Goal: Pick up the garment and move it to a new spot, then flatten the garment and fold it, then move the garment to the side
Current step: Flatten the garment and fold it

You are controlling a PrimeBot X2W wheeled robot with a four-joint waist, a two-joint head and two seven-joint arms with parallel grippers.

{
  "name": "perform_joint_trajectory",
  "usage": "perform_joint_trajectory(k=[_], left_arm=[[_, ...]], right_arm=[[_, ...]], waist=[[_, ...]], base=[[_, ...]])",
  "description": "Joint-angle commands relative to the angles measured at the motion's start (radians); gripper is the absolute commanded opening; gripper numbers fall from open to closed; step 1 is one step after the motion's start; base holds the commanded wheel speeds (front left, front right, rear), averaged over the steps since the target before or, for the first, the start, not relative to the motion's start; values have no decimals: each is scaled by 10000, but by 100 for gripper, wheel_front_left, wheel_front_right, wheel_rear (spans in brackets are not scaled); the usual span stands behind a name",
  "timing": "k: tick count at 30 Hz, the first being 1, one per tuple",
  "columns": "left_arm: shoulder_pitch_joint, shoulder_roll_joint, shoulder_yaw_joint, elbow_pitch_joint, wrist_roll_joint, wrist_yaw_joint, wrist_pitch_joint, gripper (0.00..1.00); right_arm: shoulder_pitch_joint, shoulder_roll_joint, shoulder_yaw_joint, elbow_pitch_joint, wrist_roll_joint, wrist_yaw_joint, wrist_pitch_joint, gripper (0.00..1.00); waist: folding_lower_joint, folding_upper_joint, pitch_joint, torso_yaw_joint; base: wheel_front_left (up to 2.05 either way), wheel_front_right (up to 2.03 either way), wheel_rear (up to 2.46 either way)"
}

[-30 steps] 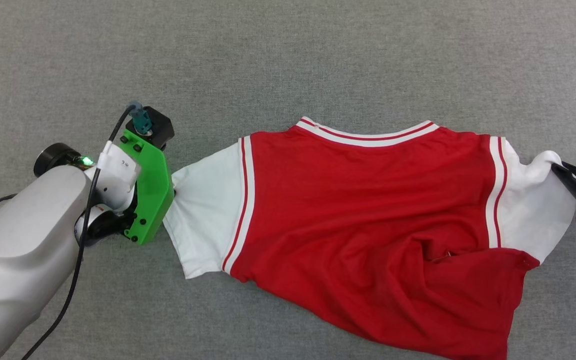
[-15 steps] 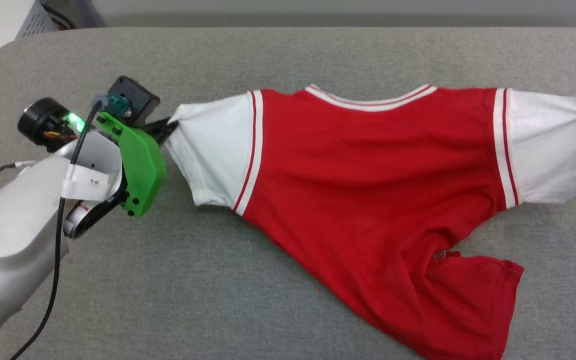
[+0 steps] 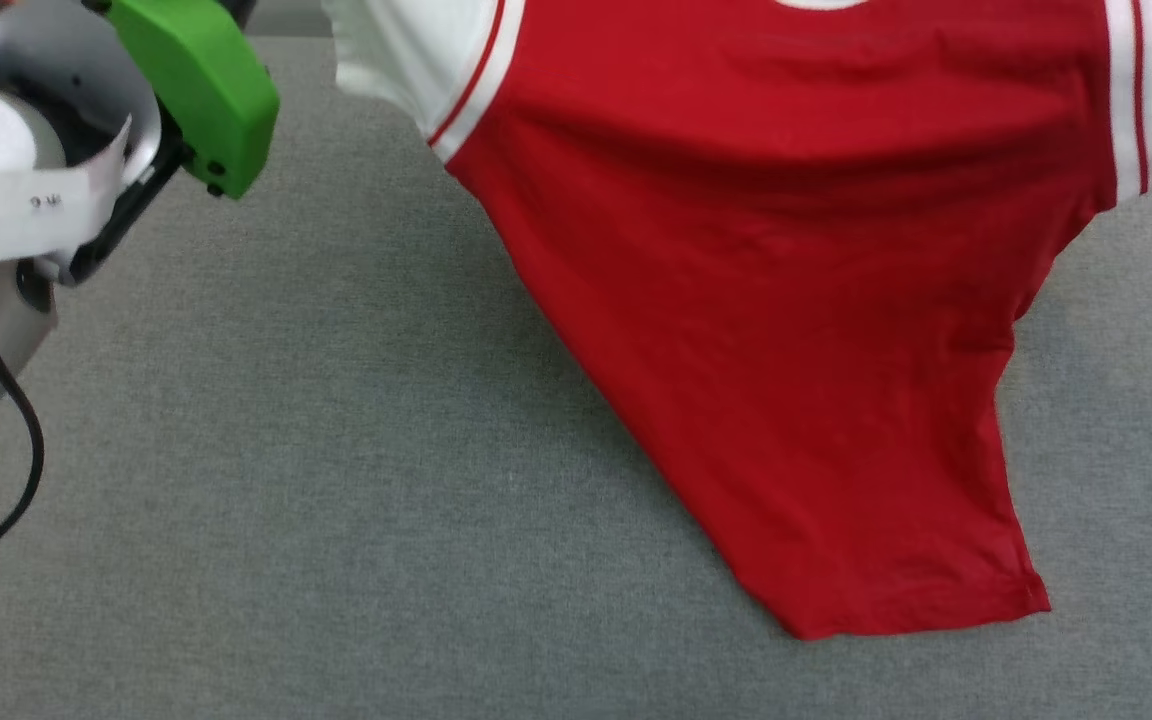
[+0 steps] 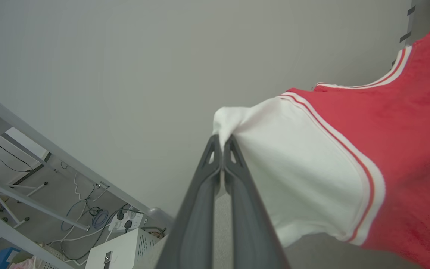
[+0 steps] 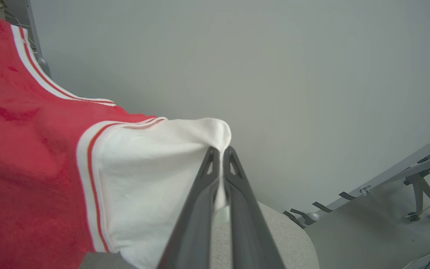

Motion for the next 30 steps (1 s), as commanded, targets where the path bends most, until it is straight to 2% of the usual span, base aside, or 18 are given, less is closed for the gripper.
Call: perform_joint_trajectory(k=[1,5,10,20,26,30], left_arm=[[-515,-161,156,82,155,73,-101,0],[-1694,-473,424,600,490,-4,-258,0],[-3453,-1003,774,1566,968,-126,-650,0],[-6746,-1800,1246,3687,1736,-484,-1488,0],[-7877,-2066,1351,5020,1866,-755,-1960,0],[-7924,-2271,1282,5699,1780,-945,-2303,0]], right_arm=[[-618,-50,62,9,-73,-6,77,0],[-2389,-40,379,322,-197,-6,278,0],[-4963,93,1077,1363,-496,-6,477,0],[-9613,821,2628,3428,-1057,-6,-64,0],[-11332,1335,3467,4805,-1074,-6,-497,0],[-11728,1586,3976,5600,-935,-6,-905,0]], waist=[[0,0,479,-62],[0,0,1123,-132],[0,0,1886,-190],[0,0,2906,-296],[0,0,3162,-379],[0,0,3351,-382]], base=[[0,0,0],[0,0,0],[0,0,0],[0,0,0],[0,0,0],[0,0,0]])
